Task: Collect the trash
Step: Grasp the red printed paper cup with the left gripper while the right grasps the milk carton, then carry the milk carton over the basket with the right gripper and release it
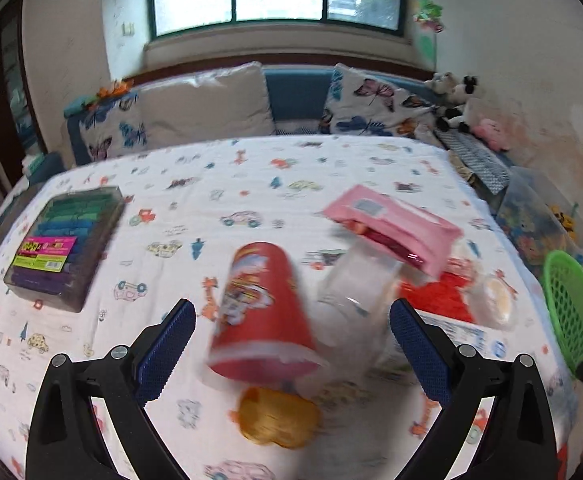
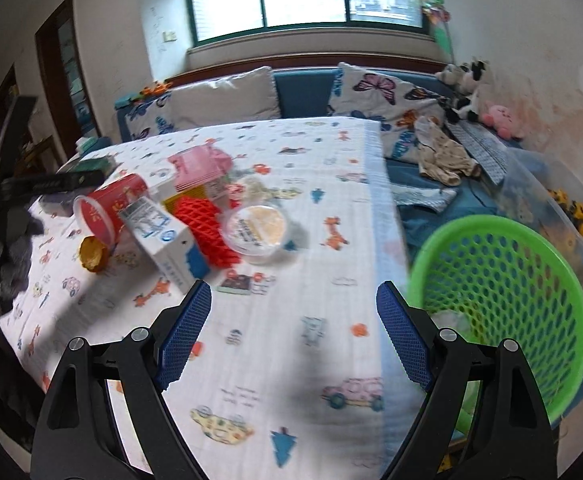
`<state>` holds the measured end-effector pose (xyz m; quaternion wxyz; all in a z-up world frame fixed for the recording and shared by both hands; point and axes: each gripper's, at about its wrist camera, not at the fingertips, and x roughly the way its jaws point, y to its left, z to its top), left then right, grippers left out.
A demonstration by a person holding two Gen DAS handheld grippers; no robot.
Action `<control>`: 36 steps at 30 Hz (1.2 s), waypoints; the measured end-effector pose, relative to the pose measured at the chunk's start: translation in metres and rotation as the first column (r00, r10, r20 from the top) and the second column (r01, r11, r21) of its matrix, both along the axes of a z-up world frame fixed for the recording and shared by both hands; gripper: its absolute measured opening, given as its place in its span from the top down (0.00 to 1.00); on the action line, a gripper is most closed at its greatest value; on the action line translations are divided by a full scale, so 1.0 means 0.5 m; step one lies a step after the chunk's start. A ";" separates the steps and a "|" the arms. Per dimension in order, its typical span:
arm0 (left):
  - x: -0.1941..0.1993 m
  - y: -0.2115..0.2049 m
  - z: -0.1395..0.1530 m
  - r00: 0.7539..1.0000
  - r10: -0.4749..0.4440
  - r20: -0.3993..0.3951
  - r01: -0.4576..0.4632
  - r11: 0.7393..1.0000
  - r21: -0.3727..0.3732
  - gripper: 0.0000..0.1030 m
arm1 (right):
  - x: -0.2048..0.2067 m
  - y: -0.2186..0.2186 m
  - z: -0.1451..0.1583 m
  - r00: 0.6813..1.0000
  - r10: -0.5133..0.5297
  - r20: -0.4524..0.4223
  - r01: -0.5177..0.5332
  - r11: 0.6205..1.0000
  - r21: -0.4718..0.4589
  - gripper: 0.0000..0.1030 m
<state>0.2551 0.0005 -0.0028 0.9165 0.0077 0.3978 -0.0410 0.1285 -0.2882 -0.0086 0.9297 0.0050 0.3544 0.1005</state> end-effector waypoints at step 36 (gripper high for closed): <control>0.152 0.086 -0.124 0.957 -0.106 -0.269 0.041 0.971 -0.237 0.35 | 0.212 0.321 -0.038 0.868 0.464 -0.175 -0.490 0.858 -0.155 0.36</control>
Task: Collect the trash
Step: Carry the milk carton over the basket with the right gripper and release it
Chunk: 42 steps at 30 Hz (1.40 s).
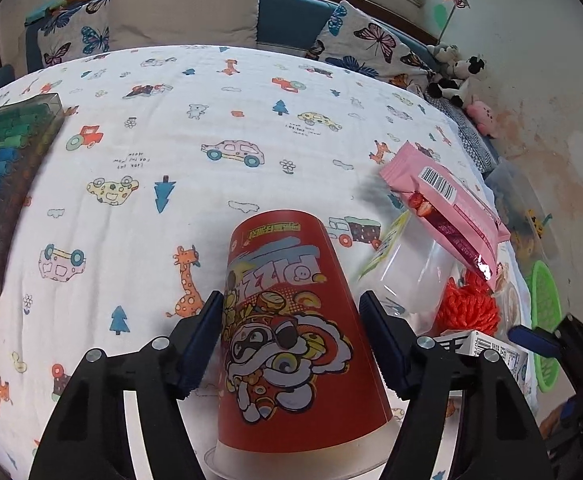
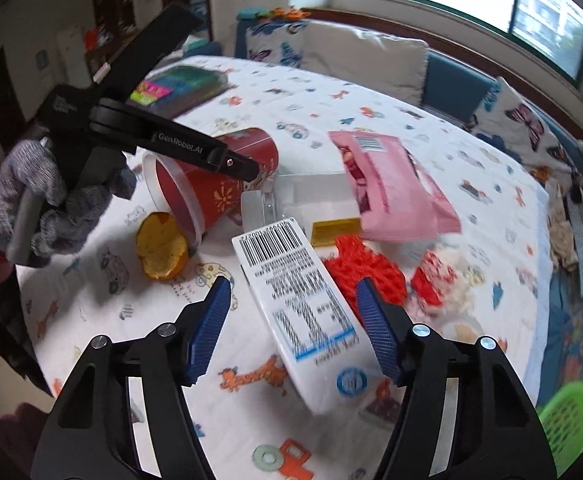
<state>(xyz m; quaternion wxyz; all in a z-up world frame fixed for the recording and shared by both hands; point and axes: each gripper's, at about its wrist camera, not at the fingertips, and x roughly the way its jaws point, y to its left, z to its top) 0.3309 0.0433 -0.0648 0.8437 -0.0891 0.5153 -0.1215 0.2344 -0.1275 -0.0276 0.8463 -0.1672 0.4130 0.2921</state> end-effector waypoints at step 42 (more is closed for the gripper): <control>-0.145 -0.070 0.175 0.977 -0.063 0.203 0.068 0.997 -0.020 0.37 | -0.130 -0.243 0.125 0.953 -0.296 0.067 0.274 0.934 0.231 0.57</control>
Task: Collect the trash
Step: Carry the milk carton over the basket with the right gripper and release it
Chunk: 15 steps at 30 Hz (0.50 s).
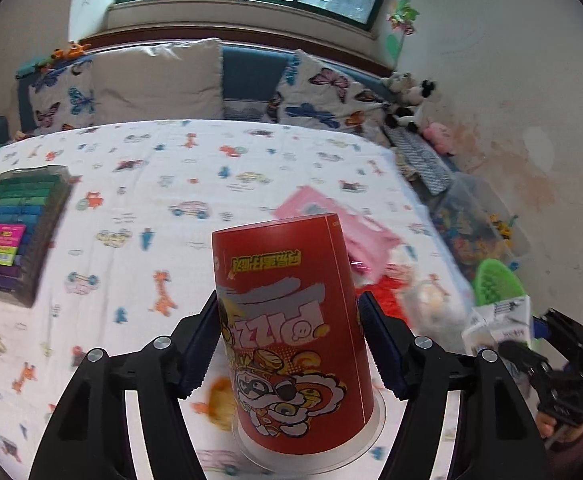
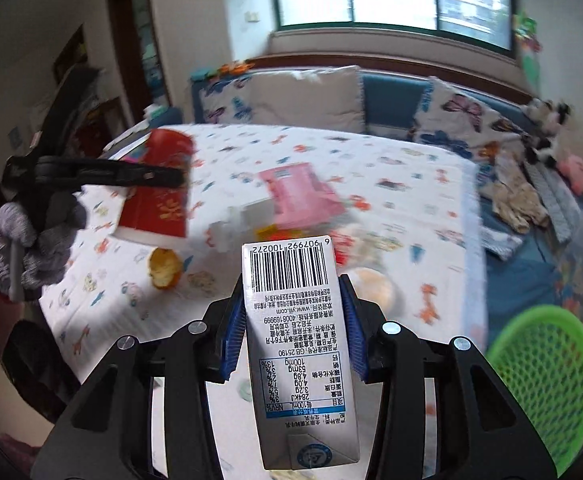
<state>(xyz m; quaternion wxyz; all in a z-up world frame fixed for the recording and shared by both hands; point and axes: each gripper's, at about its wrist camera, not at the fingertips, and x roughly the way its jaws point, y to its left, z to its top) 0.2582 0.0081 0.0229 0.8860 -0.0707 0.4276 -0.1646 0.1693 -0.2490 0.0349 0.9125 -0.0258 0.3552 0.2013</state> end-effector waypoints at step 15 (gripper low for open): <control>-0.043 -0.269 0.033 0.968 -0.250 0.019 0.250 0.967 -0.037 0.37 | -0.032 -0.313 -0.047 0.922 -0.386 -0.044 0.385 0.923 -0.033 0.57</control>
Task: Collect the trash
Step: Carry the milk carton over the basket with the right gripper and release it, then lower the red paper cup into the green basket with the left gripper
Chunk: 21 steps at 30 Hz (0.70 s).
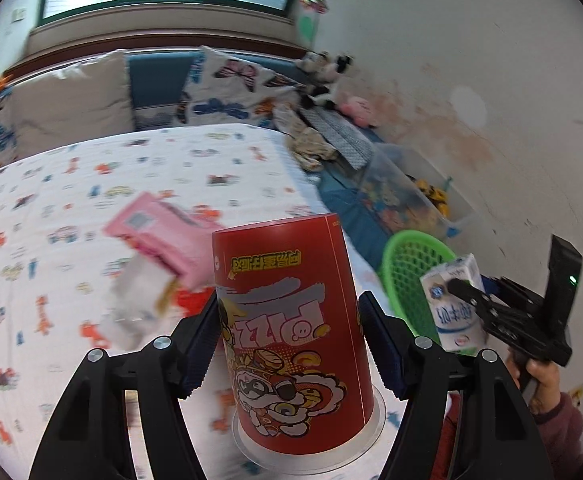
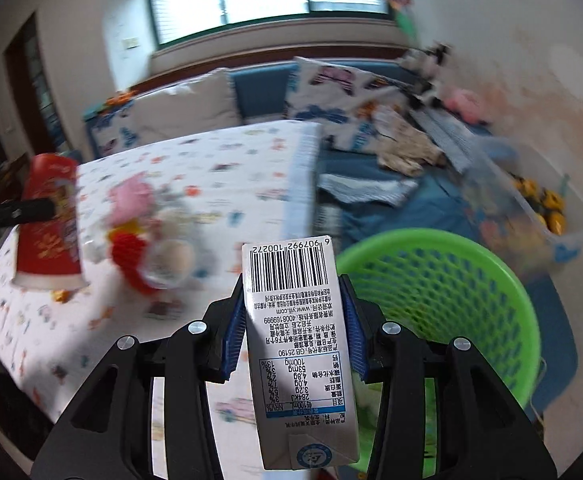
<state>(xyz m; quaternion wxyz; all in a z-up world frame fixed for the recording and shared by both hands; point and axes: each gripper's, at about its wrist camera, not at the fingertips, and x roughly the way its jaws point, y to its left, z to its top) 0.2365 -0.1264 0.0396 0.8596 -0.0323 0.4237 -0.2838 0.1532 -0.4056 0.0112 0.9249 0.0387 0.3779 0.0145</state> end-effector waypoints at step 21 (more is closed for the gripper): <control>0.004 -0.329 -0.033 0.978 -0.209 -0.018 0.208 0.978 -0.026 0.37 | -0.073 -0.177 -0.043 0.977 -0.213 0.023 0.214 0.977 -0.008 0.37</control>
